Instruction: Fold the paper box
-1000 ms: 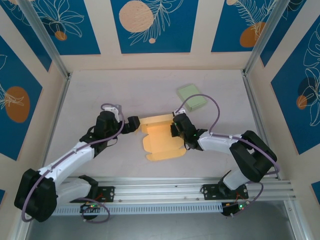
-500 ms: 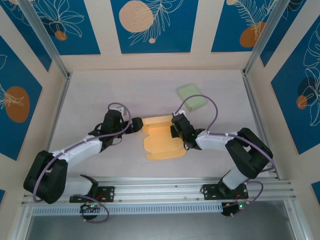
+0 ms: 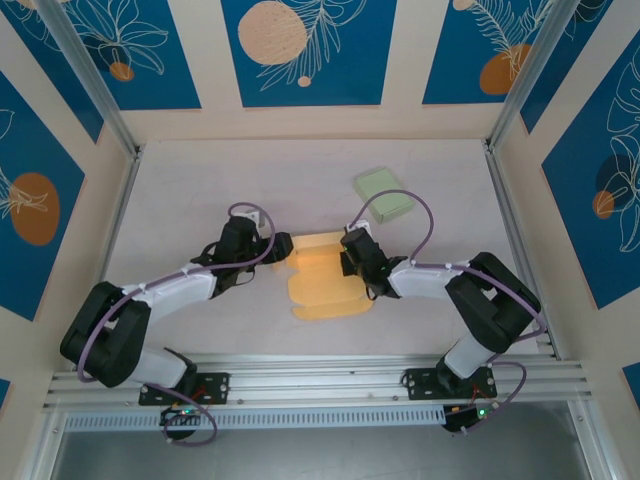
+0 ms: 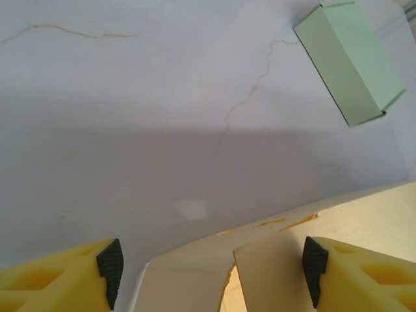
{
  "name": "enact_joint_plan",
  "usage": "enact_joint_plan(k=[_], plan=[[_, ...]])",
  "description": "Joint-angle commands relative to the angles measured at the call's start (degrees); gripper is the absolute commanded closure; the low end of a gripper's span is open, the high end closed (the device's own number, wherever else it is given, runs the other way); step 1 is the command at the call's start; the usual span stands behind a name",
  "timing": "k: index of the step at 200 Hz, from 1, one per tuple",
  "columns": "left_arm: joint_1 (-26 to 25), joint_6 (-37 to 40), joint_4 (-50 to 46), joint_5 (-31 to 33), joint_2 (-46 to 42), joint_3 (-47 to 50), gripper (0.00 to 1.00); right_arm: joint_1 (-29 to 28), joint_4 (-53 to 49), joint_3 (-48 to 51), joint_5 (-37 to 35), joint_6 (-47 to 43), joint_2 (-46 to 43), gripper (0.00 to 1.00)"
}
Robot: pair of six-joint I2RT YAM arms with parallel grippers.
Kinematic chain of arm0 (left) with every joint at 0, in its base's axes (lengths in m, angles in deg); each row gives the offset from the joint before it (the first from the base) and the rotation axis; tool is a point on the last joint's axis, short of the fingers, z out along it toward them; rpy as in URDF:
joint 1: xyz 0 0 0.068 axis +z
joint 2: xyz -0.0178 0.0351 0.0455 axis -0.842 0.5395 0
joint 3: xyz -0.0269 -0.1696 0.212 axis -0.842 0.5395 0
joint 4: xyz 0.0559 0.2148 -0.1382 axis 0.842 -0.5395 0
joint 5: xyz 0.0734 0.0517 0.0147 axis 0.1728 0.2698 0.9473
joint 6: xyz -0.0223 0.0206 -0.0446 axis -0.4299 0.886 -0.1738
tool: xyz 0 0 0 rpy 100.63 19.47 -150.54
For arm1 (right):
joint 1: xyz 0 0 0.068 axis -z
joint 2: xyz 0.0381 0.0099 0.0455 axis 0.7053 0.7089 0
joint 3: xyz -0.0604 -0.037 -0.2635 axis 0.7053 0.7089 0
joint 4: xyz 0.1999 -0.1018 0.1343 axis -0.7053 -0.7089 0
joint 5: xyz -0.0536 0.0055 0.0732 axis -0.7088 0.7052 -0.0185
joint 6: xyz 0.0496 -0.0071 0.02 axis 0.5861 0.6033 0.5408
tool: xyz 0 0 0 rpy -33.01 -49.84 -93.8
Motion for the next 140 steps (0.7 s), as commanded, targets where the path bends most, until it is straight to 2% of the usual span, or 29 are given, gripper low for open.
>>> enact_joint_plan(k=[1, 40, 116, 140], plan=[[-0.2, 0.4, -3.0, 6.3, 0.0, 0.6, 0.28, 0.2, 0.5, -2.1, -0.3, 1.7, 1.0, 1.00], [2.1, 3.2, -5.6, 7.8, -0.7, 0.7, 0.24, 2.0, -0.2, -2.5, 3.0, 2.0, 1.9, 1.00], [4.0, 6.1, -5.5, 2.3, 2.4, 2.3, 0.22, 4.0, -1.8, -3.8, 6.6, 2.6, 3.0, 1.00], [6.3, 8.4, -5.5, 1.2, 0.9, 4.3, 0.22, 4.3, -3.4, -4.6, 6.5, 2.5, 3.3, 1.00]])
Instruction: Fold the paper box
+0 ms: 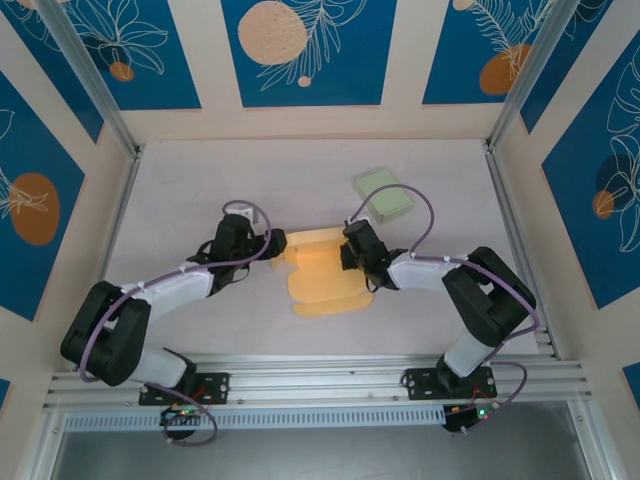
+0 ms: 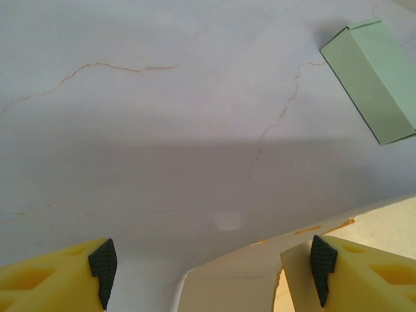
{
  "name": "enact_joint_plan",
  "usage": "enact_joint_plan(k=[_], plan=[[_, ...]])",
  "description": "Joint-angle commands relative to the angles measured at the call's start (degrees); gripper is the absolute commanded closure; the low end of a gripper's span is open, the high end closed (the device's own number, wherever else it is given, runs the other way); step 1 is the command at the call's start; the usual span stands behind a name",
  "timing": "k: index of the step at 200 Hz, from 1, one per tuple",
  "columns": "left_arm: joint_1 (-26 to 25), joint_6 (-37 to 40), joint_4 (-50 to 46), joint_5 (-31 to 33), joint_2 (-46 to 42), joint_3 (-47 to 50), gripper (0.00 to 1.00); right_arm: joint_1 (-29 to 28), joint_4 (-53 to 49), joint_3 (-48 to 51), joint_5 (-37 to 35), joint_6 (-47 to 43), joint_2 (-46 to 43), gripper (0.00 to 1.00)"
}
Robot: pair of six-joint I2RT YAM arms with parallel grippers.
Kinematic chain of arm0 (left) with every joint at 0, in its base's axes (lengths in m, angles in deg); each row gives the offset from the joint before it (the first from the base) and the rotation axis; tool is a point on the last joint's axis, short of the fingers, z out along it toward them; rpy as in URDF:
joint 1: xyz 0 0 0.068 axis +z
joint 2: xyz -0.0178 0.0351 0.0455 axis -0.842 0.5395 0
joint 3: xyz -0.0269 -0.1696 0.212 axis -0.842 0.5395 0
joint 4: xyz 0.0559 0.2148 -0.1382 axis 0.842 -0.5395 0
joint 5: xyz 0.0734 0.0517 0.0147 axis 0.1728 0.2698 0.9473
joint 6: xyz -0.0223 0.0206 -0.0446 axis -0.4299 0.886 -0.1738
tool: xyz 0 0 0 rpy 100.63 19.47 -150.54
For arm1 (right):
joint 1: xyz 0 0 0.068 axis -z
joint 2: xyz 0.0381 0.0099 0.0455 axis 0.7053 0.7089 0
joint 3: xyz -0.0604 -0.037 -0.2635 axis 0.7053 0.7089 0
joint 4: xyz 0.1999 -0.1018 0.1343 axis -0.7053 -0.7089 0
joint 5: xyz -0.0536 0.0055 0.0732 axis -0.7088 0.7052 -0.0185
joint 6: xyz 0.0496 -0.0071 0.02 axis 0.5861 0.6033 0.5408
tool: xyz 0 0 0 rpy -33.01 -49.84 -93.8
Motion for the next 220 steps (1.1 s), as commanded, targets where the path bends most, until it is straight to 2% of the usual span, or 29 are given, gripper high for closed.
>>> enact_joint_plan(k=[1, 30, 66, 101, 129, 153, 168, 179, 187, 204, 212, 220], plan=[[2.9, 4.3, -6.6, -0.3, 0.5, 3.9, 0.22, 1.0, -2.2, -1.6, 1.3, 2.4, 1.2, 1.00], [7.3, 5.9, -10.2, -3.8, -1.3, 4.7, 0.29, 1.1, -3.3, -2.3, 0.7, 2.0, 1.0, 1.00], [7.4, 4.7, -7.7, -8.3, -0.2, 6.3, 0.29, 1.3, -3.2, -2.6, 0.9, 1.9, 1.2, 1.00], [7.4, 2.5, -4.1, -8.9, 0.0, 6.7, 0.31, 1.2, -3.5, -2.8, 1.4, 1.9, 1.3, 1.00], [7.4, 0.2, -4.6, -6.5, -7.5, 7.1, 0.42, 1.1, -3.7, -3.1, 1.0, 1.7, 1.3, 1.00], [7.4, -2.9, -4.3, -0.8, -17.8, 10.0, 0.55, 0.9, -3.3, -3.2, 0.7, 1.5, 1.4, 1.00], [7.4, -4.1, -4.2, 2.0, -23.3, 10.9, 0.57, 0.7, -2.8, -3.1, 0.7, 1.4, 1.5, 1.00], [7.4, -2.9, -6.1, 1.6, -24.9, 9.1, 0.55, 0.5, -2.8, -3.1, 0.6, 1.2, 1.6, 1.00], [7.4, -1.5, -7.8, -0.2, -24.4, 6.7, 0.46, 0.3, -2.8, -3.1, 0.4, 1.2, 1.5, 1.00], [6.6, 0.6, -9.9, -4.1, -20.8, 2.4, 0.20, 0.0, -2.8, -3.1, 0.0, 1.1, 1.5, 1.00], [6.0, 0.8, -9.9, -4.1, -18.6, 1.3, 0.14, 0.0, -2.7, -3.1, -0.1, 1.2, 1.5, 1.00], [5.4, 0.9, -9.7, -3.7, -16.4, 0.4, 0.12, -0.1, -2.6, -2.9, -0.1, 1.3, 1.5, 1.00]])
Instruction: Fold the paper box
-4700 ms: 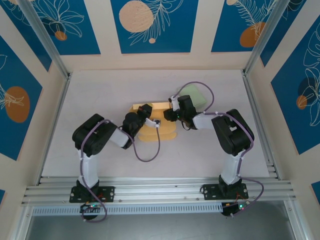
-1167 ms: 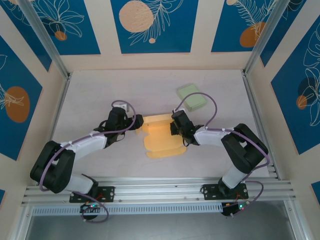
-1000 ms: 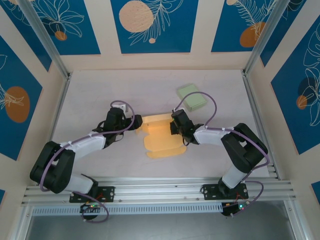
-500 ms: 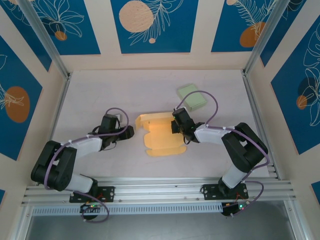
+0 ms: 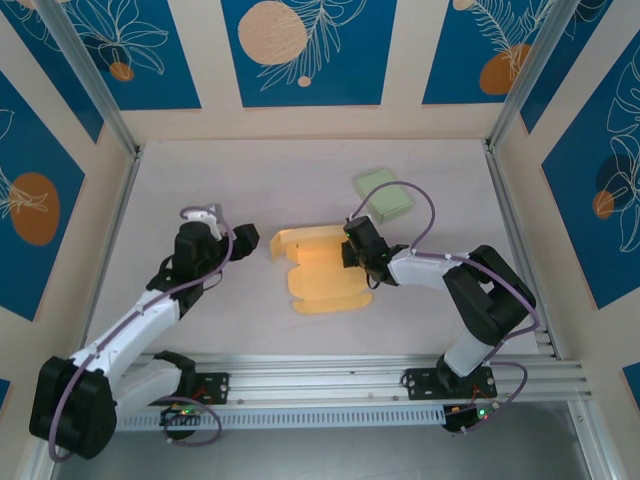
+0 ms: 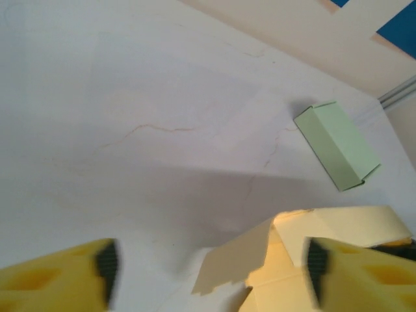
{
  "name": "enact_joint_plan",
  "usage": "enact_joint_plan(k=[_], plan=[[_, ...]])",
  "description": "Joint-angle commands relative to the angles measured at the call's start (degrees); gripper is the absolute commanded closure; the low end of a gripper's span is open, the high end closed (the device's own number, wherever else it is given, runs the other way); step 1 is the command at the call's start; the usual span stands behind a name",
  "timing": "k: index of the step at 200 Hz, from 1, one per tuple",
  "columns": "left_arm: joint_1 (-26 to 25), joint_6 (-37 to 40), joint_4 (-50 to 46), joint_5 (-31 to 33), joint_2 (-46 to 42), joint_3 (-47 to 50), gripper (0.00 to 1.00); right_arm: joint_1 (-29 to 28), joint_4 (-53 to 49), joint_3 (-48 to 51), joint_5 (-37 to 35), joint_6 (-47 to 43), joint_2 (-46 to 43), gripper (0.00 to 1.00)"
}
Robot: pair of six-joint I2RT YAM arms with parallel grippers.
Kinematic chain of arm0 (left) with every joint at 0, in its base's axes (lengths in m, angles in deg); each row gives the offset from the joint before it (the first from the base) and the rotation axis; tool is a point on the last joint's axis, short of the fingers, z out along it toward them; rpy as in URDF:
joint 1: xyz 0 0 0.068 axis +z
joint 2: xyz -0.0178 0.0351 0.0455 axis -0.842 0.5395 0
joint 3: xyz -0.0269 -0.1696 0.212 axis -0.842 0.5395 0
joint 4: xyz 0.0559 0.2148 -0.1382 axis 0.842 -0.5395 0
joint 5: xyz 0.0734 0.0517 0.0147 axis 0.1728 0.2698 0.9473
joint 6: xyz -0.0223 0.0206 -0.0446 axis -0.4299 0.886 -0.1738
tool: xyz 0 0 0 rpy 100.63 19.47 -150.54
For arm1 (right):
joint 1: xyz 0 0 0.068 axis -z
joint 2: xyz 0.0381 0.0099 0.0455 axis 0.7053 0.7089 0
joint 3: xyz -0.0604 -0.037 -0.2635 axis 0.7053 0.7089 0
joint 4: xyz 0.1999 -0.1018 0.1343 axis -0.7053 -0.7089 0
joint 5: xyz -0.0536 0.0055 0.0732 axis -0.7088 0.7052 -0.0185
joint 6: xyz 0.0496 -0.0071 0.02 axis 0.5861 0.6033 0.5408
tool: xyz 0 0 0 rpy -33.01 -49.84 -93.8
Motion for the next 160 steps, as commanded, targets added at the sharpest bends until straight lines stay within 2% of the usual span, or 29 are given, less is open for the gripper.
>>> enact_joint_plan(k=[1, 49, 128, 140, 160], plan=[[-1.3, 1.6, -2.3, -1.5, 5.1, -3.9, 0.12, -0.6, 0.3, -1.2, -0.6, 0.6, 1.2, 1.00], [-5.5, 3.8, -0.6, -0.8, 17.6, -8.3, 0.16, -0.8, 0.4, -1.0, -0.6, 1.1, 1.8, 1.00], [-8.9, 2.0, 5.7, 0.6, 26.0, -9.5, 0.18, -1.0, 0.6, -0.8, 0.0, 1.3, 1.9, 1.00], [-9.4, 1.4, 6.9, 0.4, 26.8, -10.3, 0.24, -1.0, 0.7, -0.8, 0.1, 1.4, 2.1, 1.00], [-11.2, 1.0, 6.7, 0.4, 28.1, -12.8, 0.48, -1.3, 0.7, -1.0, -0.1, 1.8, 2.6, 1.00]])
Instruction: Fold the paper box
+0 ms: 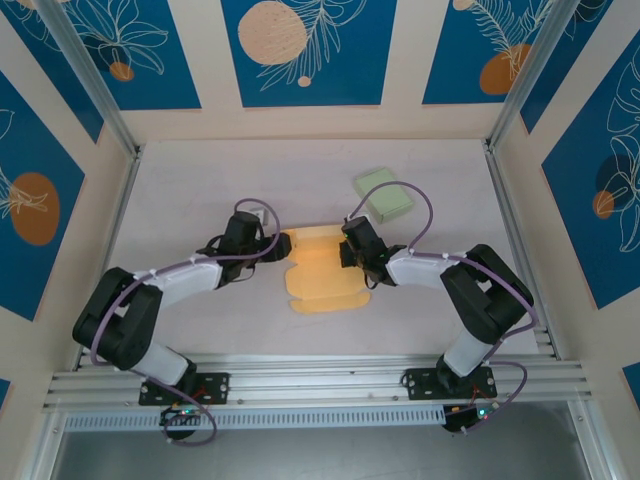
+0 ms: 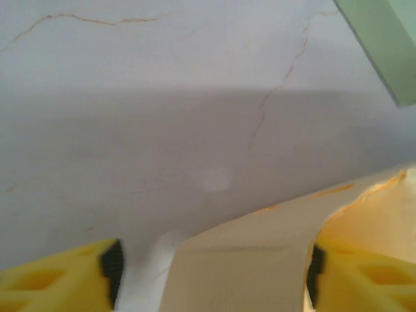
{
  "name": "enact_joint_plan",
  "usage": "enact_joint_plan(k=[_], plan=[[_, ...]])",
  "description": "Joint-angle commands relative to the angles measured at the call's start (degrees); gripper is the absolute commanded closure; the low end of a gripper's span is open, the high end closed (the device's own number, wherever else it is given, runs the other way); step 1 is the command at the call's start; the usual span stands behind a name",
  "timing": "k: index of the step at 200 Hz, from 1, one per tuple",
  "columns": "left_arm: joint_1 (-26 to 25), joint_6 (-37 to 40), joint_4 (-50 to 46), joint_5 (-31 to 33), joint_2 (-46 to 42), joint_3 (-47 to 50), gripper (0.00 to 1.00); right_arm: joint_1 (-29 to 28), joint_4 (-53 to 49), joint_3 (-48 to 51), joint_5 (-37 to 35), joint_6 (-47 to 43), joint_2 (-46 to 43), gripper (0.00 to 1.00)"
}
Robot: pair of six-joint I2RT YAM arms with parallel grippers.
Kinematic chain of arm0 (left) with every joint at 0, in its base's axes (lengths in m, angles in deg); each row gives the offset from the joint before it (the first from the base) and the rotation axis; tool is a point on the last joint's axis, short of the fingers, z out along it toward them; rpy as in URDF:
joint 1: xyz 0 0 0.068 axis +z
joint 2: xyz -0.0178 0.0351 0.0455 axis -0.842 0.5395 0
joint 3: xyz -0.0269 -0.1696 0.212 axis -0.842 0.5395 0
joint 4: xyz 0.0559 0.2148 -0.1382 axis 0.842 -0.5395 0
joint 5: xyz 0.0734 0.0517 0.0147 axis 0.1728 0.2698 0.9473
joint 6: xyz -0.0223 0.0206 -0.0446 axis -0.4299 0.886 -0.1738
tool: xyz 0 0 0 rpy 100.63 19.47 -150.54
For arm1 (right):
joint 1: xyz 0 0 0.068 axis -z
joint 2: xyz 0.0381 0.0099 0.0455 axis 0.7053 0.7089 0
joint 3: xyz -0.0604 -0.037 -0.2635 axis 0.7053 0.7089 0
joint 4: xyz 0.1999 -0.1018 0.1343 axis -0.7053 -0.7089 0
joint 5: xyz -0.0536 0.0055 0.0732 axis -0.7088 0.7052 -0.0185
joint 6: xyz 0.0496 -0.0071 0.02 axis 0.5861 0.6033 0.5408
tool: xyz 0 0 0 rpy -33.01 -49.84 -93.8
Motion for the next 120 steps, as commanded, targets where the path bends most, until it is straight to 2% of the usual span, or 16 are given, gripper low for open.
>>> enact_joint_plan(k=[1, 40, 87, 120], plan=[[-2.3, -0.5, 3.3, 0.2, 1.3, -3.9, 0.49, -0.8, -0.5, -0.8, 0.1, 1.5, 1.8, 1.00], [-6.3, -3.7, 5.6, -1.6, 1.5, -3.1, 0.51, -1.1, -1.2, -1.4, -0.7, 2.2, 2.9, 1.00], [-6.9, -8.4, 11.7, -5.3, -0.8, 2.3, 0.53, -1.1, -1.6, -2.0, -1.1, 2.7, 4.0, 1.00], [-6.8, -8.9, 11.3, -3.7, -5.2, 5.7, 0.67, -1.2, -2.3, -2.4, -1.5, 3.3, 4.3, 1.00]])
